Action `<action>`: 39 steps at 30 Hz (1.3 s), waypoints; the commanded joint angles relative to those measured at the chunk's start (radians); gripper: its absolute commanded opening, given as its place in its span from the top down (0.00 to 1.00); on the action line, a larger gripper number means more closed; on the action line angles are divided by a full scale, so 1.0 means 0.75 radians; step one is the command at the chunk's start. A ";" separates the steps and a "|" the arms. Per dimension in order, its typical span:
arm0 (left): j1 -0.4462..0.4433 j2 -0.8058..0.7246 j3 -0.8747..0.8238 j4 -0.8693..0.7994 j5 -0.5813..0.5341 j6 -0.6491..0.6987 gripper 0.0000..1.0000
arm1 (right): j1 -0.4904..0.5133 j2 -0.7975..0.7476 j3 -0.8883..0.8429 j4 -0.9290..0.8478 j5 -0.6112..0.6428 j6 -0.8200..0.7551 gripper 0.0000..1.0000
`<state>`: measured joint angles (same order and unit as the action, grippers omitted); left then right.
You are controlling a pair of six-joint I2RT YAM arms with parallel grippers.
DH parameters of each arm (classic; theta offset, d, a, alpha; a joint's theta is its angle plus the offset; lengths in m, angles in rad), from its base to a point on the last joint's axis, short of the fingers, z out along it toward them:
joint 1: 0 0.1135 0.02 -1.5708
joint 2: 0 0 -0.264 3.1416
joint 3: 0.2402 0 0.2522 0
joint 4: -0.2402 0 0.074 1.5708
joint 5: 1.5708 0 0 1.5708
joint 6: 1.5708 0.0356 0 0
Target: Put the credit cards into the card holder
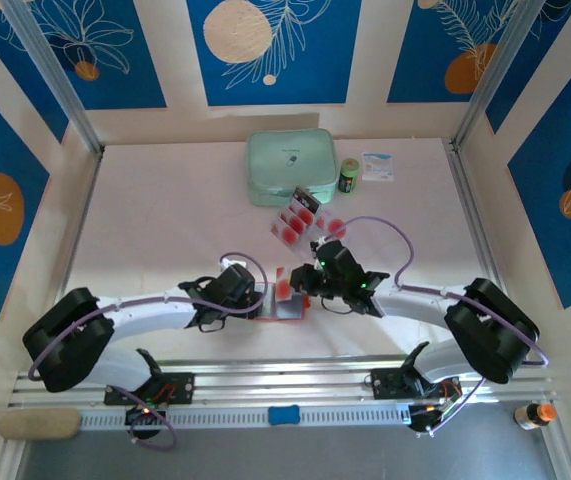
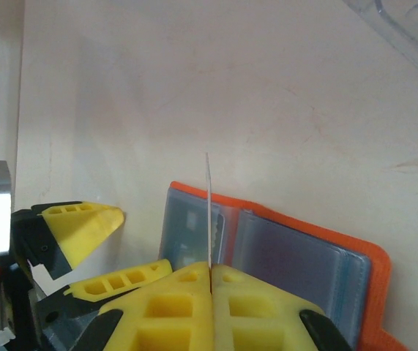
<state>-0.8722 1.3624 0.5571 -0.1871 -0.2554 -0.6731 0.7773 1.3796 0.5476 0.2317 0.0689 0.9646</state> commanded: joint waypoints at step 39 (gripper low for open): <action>0.007 -0.074 -0.050 -0.030 -0.025 -0.025 0.11 | 0.071 0.067 -0.029 0.144 0.094 0.103 1.00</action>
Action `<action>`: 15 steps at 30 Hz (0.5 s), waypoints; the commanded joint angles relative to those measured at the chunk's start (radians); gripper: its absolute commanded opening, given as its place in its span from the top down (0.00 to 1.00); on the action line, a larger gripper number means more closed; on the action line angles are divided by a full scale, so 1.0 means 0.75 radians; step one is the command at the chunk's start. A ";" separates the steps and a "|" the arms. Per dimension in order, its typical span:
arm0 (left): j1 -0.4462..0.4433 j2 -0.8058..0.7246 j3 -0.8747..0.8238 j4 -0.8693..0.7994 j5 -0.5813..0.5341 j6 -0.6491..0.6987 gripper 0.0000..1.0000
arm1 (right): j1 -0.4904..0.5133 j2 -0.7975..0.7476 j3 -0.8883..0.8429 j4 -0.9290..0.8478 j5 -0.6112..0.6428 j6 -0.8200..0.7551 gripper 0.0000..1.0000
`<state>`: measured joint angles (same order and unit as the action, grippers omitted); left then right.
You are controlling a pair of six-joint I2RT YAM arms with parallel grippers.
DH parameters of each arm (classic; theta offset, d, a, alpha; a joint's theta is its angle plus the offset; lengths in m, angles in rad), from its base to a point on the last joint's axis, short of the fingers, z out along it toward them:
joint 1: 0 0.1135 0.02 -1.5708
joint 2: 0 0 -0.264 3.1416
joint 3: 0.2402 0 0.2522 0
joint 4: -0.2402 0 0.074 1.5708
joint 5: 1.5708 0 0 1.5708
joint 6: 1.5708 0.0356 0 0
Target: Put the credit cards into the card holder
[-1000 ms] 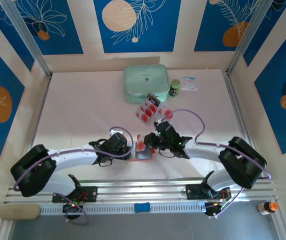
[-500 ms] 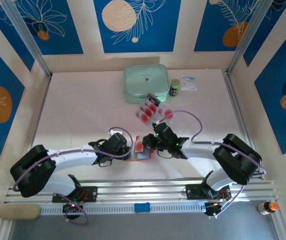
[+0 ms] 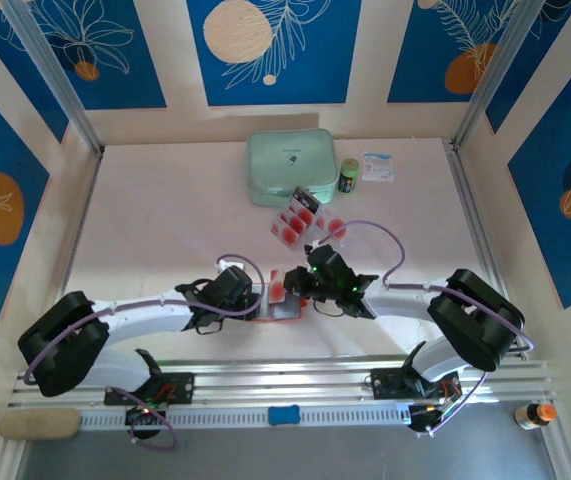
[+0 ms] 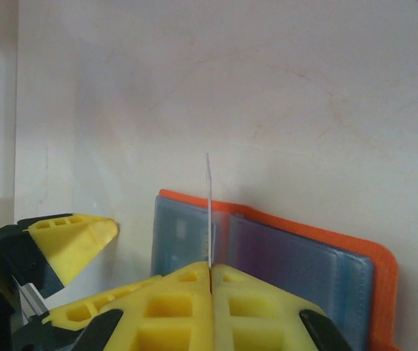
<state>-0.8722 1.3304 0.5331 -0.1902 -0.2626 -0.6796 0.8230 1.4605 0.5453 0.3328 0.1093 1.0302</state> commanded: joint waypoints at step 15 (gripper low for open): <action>0.007 -0.040 -0.044 -0.027 -0.020 -0.011 0.11 | 0.032 0.022 -0.024 0.061 0.054 0.048 1.00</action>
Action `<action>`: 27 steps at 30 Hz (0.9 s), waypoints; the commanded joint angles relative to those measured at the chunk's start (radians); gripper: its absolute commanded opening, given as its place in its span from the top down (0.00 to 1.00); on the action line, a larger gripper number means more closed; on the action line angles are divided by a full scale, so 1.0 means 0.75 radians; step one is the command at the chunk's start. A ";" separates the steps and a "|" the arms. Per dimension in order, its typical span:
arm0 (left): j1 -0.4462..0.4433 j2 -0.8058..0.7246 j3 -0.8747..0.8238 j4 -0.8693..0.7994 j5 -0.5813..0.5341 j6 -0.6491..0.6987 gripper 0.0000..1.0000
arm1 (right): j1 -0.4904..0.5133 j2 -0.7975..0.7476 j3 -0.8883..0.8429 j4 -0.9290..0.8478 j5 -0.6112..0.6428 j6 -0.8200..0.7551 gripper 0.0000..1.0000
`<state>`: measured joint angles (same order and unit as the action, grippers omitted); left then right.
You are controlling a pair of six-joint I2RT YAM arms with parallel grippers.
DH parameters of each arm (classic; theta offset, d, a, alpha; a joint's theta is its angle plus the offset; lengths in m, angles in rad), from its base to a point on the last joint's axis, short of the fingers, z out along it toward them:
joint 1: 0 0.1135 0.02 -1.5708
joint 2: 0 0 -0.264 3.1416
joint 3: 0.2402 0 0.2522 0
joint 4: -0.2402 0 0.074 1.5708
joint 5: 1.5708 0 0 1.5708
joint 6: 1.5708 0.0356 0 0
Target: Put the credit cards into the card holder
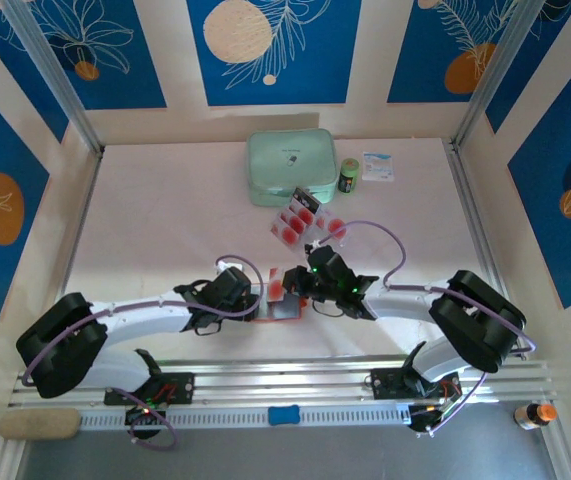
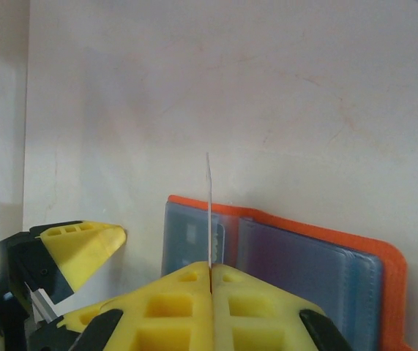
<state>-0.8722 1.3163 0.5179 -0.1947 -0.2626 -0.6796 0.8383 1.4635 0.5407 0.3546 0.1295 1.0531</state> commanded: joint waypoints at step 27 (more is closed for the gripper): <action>0.007 -0.025 -0.040 -0.009 -0.018 -0.012 0.11 | 0.056 0.077 -0.059 0.065 0.040 0.044 1.00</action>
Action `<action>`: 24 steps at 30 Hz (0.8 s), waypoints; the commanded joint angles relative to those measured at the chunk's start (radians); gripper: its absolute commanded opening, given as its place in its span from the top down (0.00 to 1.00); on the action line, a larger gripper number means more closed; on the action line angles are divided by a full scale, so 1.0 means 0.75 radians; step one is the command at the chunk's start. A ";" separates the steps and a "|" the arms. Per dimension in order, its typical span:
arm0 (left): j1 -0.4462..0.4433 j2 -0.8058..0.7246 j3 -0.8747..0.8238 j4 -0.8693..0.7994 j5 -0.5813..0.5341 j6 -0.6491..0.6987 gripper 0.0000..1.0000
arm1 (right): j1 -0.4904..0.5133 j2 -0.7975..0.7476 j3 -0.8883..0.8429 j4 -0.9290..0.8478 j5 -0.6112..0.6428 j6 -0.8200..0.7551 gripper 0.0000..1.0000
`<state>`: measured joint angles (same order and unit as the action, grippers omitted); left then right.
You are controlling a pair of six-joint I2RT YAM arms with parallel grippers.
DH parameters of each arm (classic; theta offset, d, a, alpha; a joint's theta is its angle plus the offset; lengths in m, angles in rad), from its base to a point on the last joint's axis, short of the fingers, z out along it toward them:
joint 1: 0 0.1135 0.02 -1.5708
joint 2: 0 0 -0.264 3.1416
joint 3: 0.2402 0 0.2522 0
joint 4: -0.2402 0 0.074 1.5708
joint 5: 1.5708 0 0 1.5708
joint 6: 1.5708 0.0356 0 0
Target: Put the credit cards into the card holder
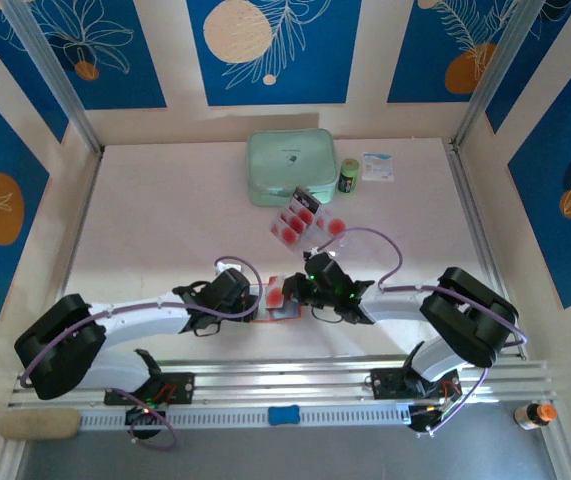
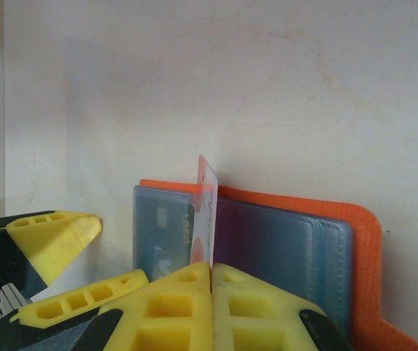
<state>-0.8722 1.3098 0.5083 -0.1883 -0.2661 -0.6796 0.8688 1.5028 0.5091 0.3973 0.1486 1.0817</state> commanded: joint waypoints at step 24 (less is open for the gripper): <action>0.007 -0.016 -0.030 -0.018 -0.013 -0.013 0.11 | 0.065 0.003 -0.055 -0.028 0.013 0.049 1.00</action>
<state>-0.8722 1.3098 0.5072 -0.1871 -0.2665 -0.6796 0.9062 1.5146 0.4744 0.4183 0.1505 1.1088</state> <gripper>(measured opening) 0.894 0.044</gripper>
